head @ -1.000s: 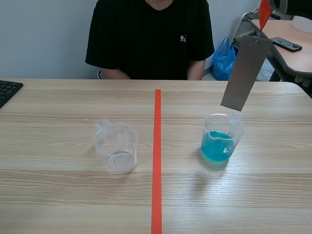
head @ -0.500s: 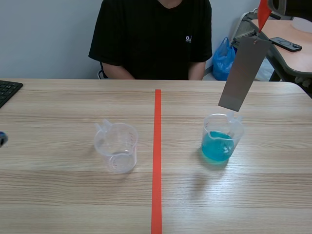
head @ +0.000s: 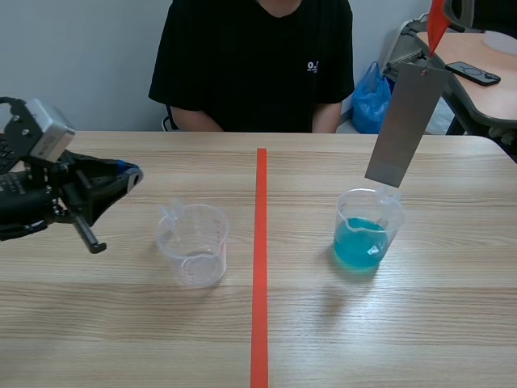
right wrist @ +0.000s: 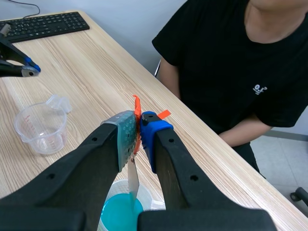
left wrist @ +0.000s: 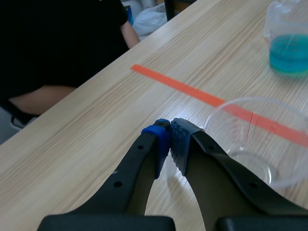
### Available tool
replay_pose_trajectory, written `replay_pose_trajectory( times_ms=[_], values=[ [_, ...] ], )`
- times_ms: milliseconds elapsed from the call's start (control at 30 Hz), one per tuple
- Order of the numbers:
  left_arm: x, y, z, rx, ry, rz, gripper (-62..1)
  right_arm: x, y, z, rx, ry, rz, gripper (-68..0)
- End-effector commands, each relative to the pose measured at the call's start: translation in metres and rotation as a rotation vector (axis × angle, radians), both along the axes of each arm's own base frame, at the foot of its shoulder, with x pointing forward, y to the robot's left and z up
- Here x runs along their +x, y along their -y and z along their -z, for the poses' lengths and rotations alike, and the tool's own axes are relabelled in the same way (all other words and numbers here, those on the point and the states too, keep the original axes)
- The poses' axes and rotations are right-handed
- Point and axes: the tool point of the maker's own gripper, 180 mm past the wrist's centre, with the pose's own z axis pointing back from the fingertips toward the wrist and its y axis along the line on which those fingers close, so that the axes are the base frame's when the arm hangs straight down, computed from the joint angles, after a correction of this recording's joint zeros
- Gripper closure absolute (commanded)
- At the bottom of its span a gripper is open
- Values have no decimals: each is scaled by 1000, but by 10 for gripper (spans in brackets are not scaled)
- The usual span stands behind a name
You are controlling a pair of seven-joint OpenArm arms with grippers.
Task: Do the redox reaction experiment.
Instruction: 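Move the plate over the blue solution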
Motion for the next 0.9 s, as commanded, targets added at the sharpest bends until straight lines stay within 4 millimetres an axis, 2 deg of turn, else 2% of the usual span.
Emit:
replay_pose_trajectory(
  times_ms=[0, 233, 500, 700, 867],
  values=[
    [5, 15, -14, -42, 31, 24, -32, 1, 0, -16, 12, 45, -5, -15],
    [14, 71, -23, -75, 30, 117, -32, 1, 0, -16, 10, 43, -5, -15],
    [19, 127, -38, -111, 37, 198, -32, 1, 0, -16, 10, 43, -5, -15],
    [14, 168, -49, -137, 42, 272, -32, 1, 0, -16, 10, 43, -5, -15],
    [5, 195, -56, -167, 43, 321, -32, 1, 0, -16, 10, 43, -5, -15]
  ],
)
